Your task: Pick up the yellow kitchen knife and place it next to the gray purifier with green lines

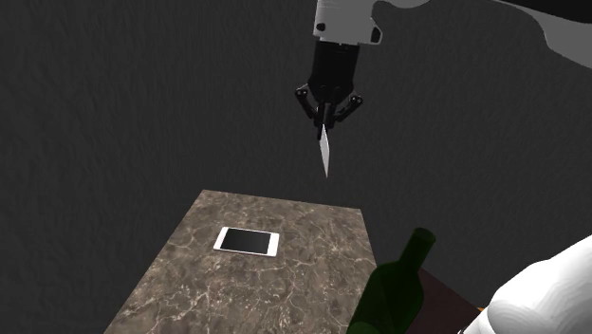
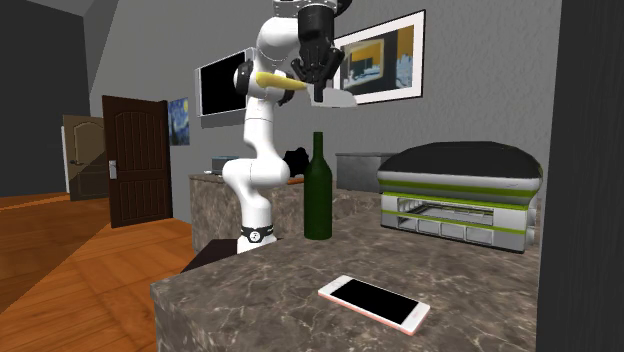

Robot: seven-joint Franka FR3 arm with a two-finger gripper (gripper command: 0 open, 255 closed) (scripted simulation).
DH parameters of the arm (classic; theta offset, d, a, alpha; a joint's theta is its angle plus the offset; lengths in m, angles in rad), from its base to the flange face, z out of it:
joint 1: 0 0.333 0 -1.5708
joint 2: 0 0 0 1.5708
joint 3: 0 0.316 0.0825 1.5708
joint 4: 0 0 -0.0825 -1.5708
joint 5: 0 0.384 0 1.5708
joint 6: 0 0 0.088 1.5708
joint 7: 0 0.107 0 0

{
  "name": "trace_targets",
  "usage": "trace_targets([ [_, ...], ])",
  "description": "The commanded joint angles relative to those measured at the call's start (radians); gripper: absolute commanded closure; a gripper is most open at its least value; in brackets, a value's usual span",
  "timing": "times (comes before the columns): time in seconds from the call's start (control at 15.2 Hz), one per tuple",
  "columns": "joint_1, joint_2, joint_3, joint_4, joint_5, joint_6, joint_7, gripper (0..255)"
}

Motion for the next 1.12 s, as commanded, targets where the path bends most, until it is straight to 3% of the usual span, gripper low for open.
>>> trace_targets([
  [0.0, 0.0, 0.018, 0.005, 0.043, -0.007, -0.027, 0.008, 255],
  [0.53, 0.058, -0.254, -0.02, -0.166, 0.122, -0.058, 0.036, 255],
  [1.06, 0.138, -0.473, -0.019, -0.283, 0.228, -0.134, 0.115, 255],
])
